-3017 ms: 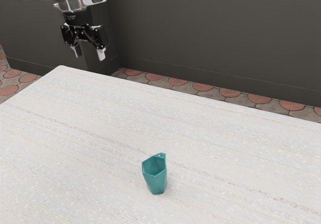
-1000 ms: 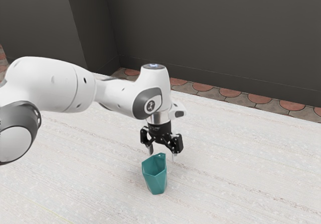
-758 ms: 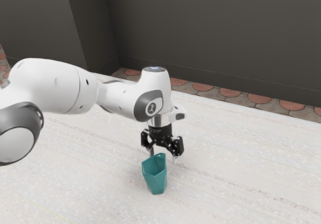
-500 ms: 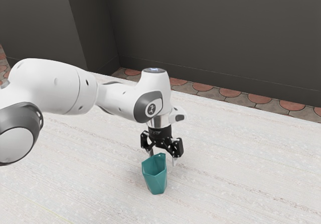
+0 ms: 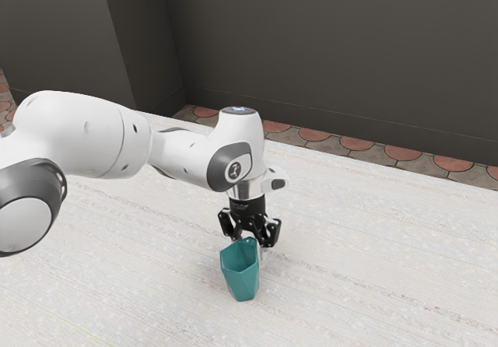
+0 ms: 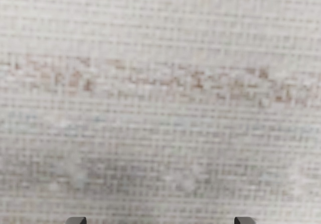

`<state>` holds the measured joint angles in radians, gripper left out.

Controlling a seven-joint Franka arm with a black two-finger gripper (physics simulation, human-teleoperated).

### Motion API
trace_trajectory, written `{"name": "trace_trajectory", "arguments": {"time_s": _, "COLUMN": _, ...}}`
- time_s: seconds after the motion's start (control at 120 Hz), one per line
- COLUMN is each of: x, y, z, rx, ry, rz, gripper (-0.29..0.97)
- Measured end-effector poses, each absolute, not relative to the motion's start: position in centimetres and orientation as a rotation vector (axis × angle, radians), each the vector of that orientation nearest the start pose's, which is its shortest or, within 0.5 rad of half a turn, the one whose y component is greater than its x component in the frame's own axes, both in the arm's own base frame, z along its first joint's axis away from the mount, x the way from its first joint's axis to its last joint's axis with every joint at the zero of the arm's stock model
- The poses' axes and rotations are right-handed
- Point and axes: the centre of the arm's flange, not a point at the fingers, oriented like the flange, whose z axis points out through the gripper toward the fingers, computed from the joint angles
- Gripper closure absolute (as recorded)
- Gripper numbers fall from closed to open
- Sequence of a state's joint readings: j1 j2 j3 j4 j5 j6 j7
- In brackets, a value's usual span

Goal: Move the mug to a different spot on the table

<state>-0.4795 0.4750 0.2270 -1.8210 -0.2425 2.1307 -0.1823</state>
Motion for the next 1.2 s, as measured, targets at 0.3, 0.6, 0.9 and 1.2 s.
{"name": "trace_trajectory", "arguments": {"time_s": 0.3, "x": 60.5, "y": -17.6, "z": 26.9, "rx": -3.190, "ry": -0.104, "rz": 0.280, "gripper": 0.50}}
{"name": "trace_trajectory", "arguments": {"time_s": 0.6, "x": 60.3, "y": -17.4, "z": 26.7, "rx": -3.187, "ry": -0.122, "rz": 0.320, "gripper": 0.59}}
{"name": "trace_trajectory", "arguments": {"time_s": 0.9, "x": 60.4, "y": -16.7, "z": 27.3, "rx": -3.186, "ry": -0.153, "rz": 0.380, "gripper": 0.62}}
{"name": "trace_trajectory", "arguments": {"time_s": 1.2, "x": 61.5, "y": -14.6, "z": 29.7, "rx": -3.178, "ry": -0.197, "rz": 0.462, "gripper": 0.65}}
